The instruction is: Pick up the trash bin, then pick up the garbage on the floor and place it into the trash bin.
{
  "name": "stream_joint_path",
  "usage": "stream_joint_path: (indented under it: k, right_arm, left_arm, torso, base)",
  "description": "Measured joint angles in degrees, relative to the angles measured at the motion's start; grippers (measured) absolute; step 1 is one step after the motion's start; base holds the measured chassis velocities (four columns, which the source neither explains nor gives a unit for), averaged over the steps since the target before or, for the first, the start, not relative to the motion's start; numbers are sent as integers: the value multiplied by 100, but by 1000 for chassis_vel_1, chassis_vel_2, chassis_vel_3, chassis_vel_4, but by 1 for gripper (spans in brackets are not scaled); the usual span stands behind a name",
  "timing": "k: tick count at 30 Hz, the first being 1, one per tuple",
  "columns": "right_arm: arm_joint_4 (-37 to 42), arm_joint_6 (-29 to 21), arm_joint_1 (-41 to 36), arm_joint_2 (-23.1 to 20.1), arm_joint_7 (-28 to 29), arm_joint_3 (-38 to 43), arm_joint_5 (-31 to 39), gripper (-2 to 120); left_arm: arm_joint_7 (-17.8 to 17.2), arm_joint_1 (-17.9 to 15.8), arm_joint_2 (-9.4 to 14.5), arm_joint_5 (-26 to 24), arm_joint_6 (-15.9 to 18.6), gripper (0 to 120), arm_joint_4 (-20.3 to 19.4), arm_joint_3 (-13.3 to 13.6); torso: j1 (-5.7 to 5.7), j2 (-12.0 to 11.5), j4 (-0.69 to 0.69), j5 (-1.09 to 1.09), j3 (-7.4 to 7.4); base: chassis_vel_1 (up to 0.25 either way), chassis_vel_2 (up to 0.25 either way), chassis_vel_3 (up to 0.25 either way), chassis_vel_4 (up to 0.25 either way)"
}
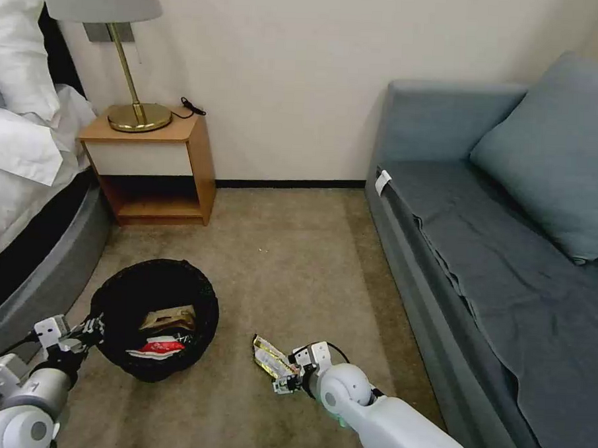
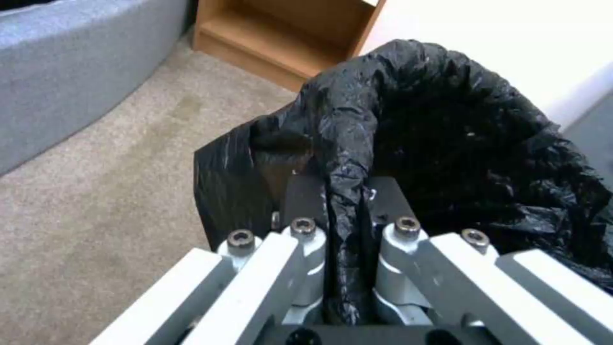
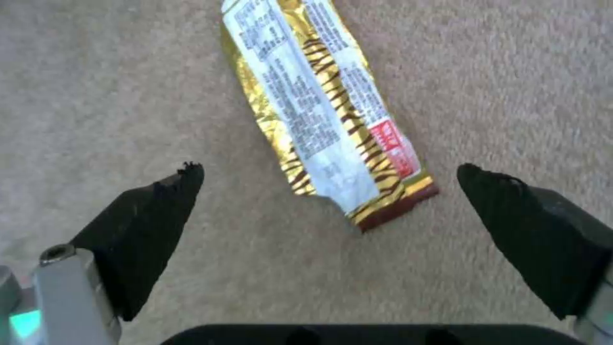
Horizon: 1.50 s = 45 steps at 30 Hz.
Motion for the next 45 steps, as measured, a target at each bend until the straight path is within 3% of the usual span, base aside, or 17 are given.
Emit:
stream_joint_path:
  k: [9, 45]
  right_arm:
    - [-448, 509, -43, 98, -294, -105, -704, 100]
    - [-793, 1112, -282, 318, -458, -217, -1233, 98]
  left_arm:
    - [23, 22, -24, -13, -31, 5, -4, -48]
    - [43, 18, -81, 42, -102, 5, 84, -11]
  torso:
    - [0, 0, 0, 0, 0]
    - [0, 0, 0, 0, 0]
  base:
    - [0, 0, 0, 0]
    - [0, 0, 0, 0]
